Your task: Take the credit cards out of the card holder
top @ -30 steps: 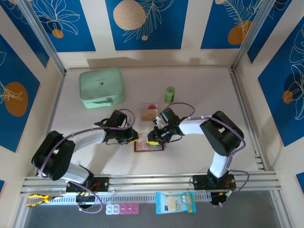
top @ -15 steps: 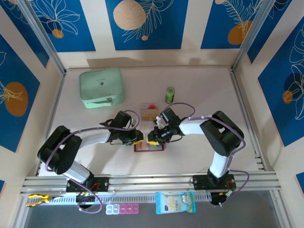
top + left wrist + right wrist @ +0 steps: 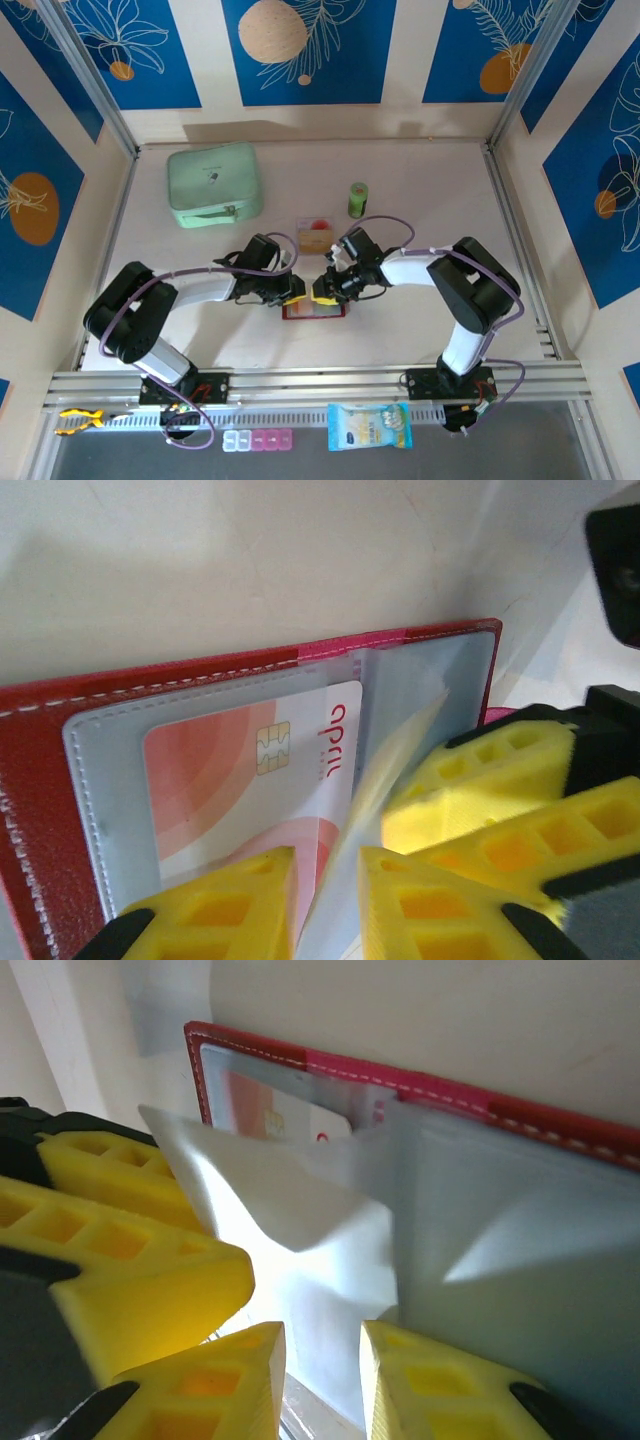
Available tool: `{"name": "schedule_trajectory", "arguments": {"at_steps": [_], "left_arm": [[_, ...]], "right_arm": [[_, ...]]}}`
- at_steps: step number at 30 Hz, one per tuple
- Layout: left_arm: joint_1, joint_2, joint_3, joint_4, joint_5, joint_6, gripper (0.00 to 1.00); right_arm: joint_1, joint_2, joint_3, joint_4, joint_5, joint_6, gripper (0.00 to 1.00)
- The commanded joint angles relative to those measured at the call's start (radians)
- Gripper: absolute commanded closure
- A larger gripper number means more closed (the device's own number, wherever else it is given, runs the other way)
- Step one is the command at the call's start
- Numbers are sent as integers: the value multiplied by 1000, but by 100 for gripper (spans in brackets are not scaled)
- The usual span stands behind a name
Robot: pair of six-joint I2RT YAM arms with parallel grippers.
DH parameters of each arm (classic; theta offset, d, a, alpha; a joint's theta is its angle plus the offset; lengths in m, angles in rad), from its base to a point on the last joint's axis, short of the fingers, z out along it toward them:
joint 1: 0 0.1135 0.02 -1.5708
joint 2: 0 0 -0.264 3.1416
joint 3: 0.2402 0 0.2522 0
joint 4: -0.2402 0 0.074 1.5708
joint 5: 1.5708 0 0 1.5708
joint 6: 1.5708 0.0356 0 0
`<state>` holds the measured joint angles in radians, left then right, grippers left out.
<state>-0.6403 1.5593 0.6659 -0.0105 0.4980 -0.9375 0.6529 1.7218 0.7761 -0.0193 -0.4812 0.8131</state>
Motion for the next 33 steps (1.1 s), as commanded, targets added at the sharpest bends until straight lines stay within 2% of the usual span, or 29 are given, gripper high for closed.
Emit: {"name": "schedule_trajectory", "arguments": {"at_steps": [1,8,17,25,33], "left_arm": [[-10,-18,30,-3,23,-7,77],[-25,-18,65,-18,35,-13,70],[-70,24,132,-26,33,-23,62],[-106,99,199,-28,42,-23,55],[-117,154,250,-46,44,-12,52]], "right_arm": [[-6,-80,0,-77,39,-6,71],[-35,-201,8,-185,103,-33,71],[-119,-333,-23,-271,134,-48,70],[-204,-432,-53,-351,137,-69,67],[-252,-492,-76,-371,126,-74,64]]}}
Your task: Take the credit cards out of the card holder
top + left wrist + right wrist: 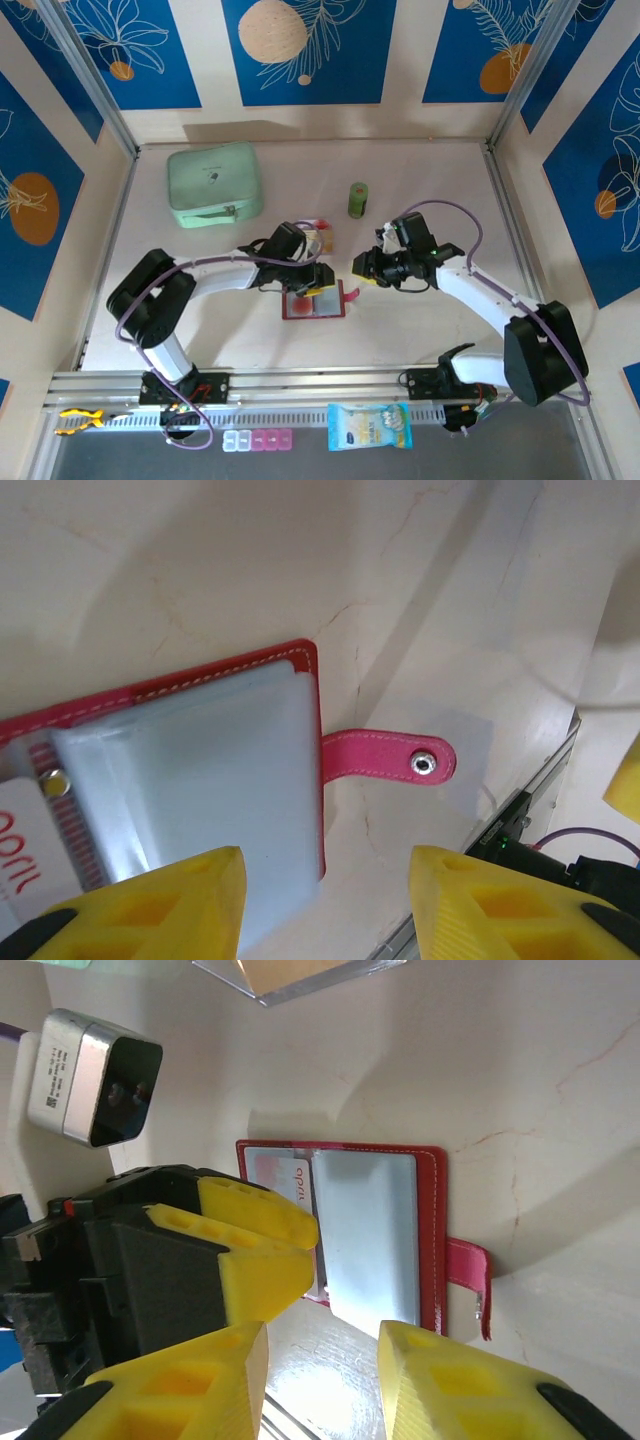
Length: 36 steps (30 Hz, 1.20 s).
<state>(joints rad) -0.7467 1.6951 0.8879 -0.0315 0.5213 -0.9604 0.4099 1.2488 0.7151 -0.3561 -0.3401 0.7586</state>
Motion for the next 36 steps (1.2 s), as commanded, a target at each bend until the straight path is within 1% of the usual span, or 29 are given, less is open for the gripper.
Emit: {"name": "schedule_trajectory", "arguments": {"at_steps": [1,6,8,12,18,26,32,36], "left_arm": [[-11,21,31,-25,20,10,52],[-9,3,25,-41,-2,18,52],[-5,-12,15,-49,-13,23,54],[15,-51,-22,-53,-31,23,61],[59,-125,-97,-54,-53,22,68],[127,-232,-201,-72,-81,27,77],[169,-264,-255,-88,-84,43,86],[179,-248,-277,-74,-67,48,93]], "right_arm": [[-10,-19,-17,-32,-19,-21,64],[-3,2,-30,10,-61,-2,66],[9,17,-29,24,-66,5,68],[49,68,-14,53,-74,17,70],[130,149,29,88,-56,29,77],[198,264,86,130,-58,42,84],[239,341,129,147,-60,45,86],[253,392,147,168,-70,51,87]]}}
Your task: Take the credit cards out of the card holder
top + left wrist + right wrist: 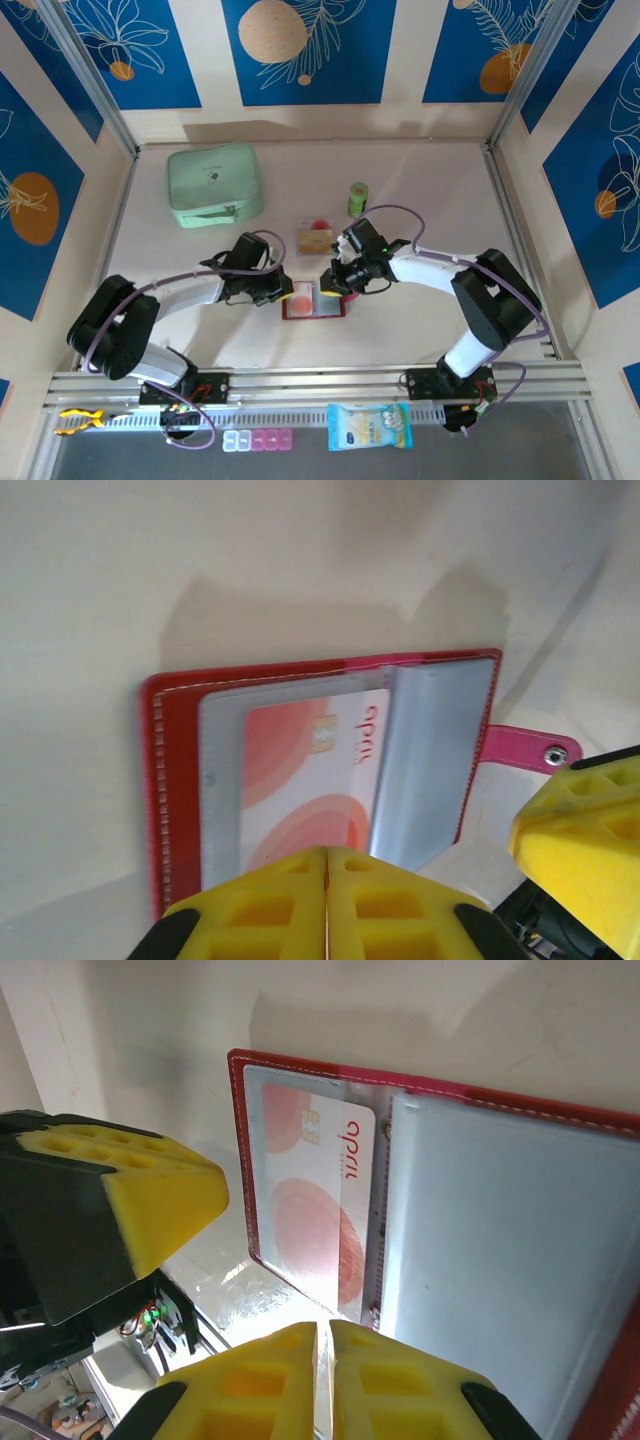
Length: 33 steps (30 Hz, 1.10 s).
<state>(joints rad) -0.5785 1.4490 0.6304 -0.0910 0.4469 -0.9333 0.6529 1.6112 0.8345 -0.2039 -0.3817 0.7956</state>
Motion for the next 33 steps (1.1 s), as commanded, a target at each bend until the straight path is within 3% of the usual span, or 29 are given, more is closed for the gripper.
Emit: {"name": "schedule_trajectory", "arguments": {"at_steps": [1,16,24,33], "left_arm": [[11,3,-21,-12,10,21,94],[21,45,-66,18,1,31,95],[26,58,-75,0,-5,36,95],[28,11,-57,-27,3,34,95]], "right_arm": [[12,40,31,20,-32,15,87],[19,168,51,63,-69,10,88],[16,223,28,16,-2,-22,89],[19,199,11,19,3,-26,89]]}}
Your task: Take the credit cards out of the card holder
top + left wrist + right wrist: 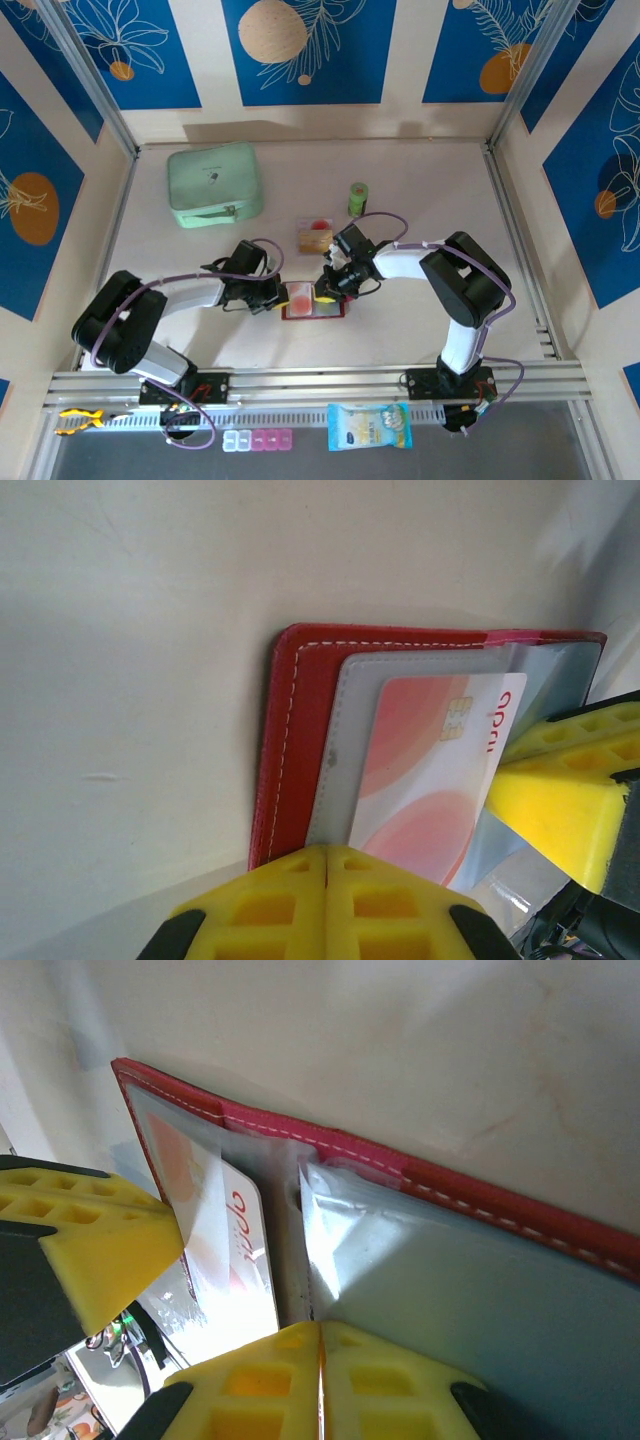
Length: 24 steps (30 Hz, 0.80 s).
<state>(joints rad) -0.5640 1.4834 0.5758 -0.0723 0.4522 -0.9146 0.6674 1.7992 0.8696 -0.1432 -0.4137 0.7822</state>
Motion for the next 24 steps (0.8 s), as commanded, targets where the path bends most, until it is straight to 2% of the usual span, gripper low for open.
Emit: {"name": "schedule_trajectory", "arguments": {"at_steps": [1,12,20,24], "left_arm": [[12,-30,5,-53,0,17,94],[9,-53,58,-86,19,26,94],[2,5,75,-37,51,22,95],[0,8,68,-50,17,26,96]], "right_arm": [[6,0,-24,-35,31,-11,89],[12,-91,-3,-34,13,23,84],[19,-75,31,-27,-18,27,82],[24,-50,49,-30,-24,25,81]]}}
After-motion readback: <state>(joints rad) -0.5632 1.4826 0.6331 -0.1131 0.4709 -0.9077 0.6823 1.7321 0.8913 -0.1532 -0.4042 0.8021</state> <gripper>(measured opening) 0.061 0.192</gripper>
